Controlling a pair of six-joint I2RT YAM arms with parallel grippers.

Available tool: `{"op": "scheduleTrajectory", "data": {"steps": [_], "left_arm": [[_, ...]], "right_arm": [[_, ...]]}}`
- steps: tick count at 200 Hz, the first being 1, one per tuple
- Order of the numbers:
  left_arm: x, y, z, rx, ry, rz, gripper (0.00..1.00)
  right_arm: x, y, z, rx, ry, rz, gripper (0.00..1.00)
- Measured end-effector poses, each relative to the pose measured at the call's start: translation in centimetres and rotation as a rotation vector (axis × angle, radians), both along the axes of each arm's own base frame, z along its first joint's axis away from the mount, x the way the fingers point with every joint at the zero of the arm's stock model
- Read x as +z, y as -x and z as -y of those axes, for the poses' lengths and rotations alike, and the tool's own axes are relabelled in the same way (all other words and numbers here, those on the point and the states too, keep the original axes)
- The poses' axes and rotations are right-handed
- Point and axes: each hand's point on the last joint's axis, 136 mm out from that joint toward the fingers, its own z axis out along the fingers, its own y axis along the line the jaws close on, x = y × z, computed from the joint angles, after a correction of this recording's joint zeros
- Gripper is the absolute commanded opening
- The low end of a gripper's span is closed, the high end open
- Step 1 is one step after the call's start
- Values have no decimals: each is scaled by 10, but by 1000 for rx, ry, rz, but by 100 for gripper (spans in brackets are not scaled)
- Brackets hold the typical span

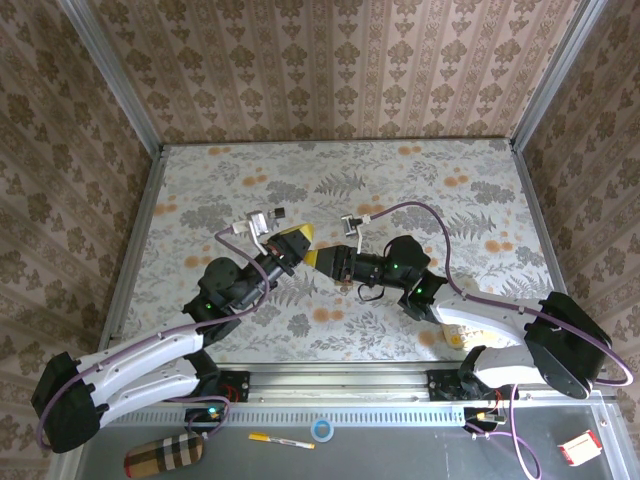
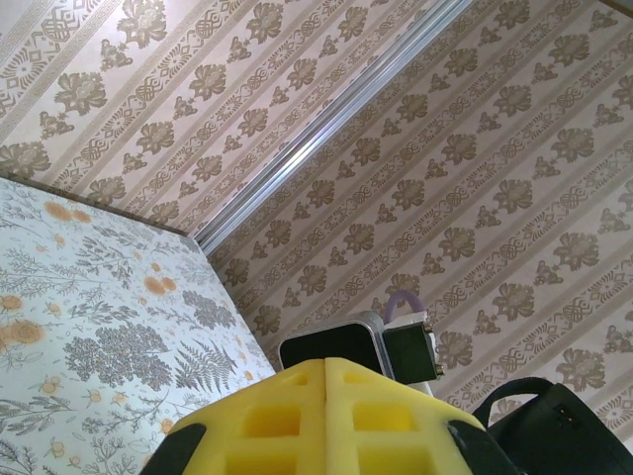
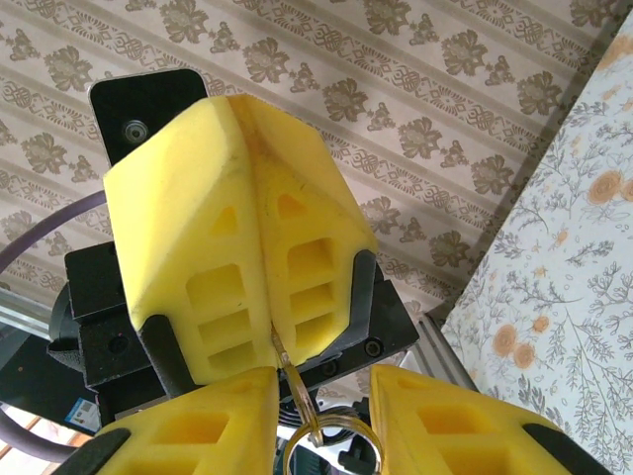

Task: Unlock with the key

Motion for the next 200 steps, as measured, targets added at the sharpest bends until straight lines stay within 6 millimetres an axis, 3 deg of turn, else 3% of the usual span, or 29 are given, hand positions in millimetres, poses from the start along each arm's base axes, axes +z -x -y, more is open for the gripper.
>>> {"op": "scheduleTrajectory", "data": {"steps": [81,126,200], "left_arm": [[-6,1,1,-2,-9,-8,0],[-6,2,2,-4,-10,-9,0],[-6,1,1,4,-10,-10,0]], "right_arm": [[4,2,2,-2,-1,8,16],[5,4,5,-4,8,13,35],[5,3,7,-10,13,18,42]]}}
